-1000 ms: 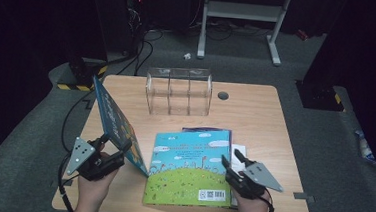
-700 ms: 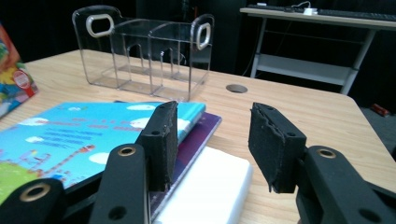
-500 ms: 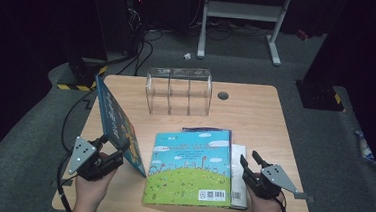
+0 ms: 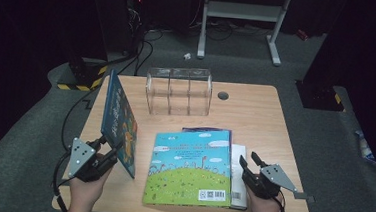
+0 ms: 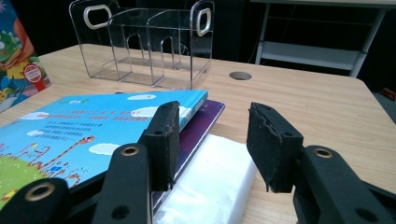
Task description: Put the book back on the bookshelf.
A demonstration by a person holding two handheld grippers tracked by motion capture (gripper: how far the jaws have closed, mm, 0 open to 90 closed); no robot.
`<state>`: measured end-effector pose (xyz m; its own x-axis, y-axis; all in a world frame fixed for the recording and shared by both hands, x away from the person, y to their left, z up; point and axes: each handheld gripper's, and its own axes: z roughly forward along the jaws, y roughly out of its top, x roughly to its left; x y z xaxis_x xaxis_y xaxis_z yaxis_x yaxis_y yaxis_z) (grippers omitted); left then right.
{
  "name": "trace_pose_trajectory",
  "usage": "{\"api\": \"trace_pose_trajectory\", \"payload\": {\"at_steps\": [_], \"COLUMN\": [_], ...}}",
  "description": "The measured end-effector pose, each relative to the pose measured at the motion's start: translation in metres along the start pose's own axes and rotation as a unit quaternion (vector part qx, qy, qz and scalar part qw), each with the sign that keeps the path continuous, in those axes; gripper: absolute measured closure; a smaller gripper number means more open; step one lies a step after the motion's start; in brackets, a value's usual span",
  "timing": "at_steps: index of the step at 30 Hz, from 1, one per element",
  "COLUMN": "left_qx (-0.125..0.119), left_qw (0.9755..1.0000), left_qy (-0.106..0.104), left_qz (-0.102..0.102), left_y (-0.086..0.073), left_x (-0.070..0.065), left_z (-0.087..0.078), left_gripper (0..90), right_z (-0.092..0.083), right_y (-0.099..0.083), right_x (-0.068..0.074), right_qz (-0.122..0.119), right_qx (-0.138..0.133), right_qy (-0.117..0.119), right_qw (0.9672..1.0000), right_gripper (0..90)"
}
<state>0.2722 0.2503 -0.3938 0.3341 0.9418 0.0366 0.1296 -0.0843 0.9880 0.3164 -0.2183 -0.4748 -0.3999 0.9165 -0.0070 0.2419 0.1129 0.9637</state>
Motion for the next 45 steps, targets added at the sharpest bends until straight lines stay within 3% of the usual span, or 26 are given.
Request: {"api": "trace_pose_trajectory", "payload": {"at_steps": [13, 19, 24, 30, 34, 38, 42, 45], "left_qx": [-0.003, -0.004, -0.009, -0.001, -0.002, 0.005, 0.007, 0.010], "left_qw": [0.9999, 1.0000, 0.9999, 0.9999, 0.9997, 0.9983, 0.9986, 0.9994], "left_qy": [0.015, 0.001, 0.007, -0.016, -0.020, -0.046, -0.048, -0.032], "left_qz": [-0.001, -0.009, -0.009, -0.002, -0.015, -0.037, -0.022, -0.007], "left_y": [0.000, 0.001, 0.000, 0.003, 0.003, 0.005, 0.004, 0.006], "left_x": [0.006, 0.012, 0.016, 0.021, 0.026, 0.036, 0.037, 0.032], "left_z": [-0.002, -0.002, -0.001, 0.000, 0.002, 0.005, 0.008, 0.010], "left_gripper": [64.0, 64.5, 66.5, 69.0, 74.1, 72.6, 75.3, 77.6], "right_z": [-0.002, -0.003, -0.002, -0.006, -0.010, -0.011, -0.011, -0.013], "right_y": [0.001, 0.001, 0.000, 0.000, 0.000, -0.004, -0.008, -0.009], "right_x": [0.000, 0.000, 0.000, -0.002, -0.006, -0.010, -0.010, -0.011], "right_qz": [0.001, 0.003, 0.003, 0.003, 0.008, 0.014, 0.015, 0.016], "right_qx": [0.001, 0.005, 0.008, 0.014, 0.013, 0.026, 0.032, 0.034], "right_qy": [-0.005, -0.004, -0.002, -0.006, -0.011, -0.015, -0.018, -0.019], "right_qw": [1.0000, 1.0000, 1.0000, 0.9999, 0.9998, 0.9995, 0.9992, 0.9991], "right_gripper": [56.6, 56.3, 56.4, 56.8, 56.7, 53.1, 51.7, 51.7]}}
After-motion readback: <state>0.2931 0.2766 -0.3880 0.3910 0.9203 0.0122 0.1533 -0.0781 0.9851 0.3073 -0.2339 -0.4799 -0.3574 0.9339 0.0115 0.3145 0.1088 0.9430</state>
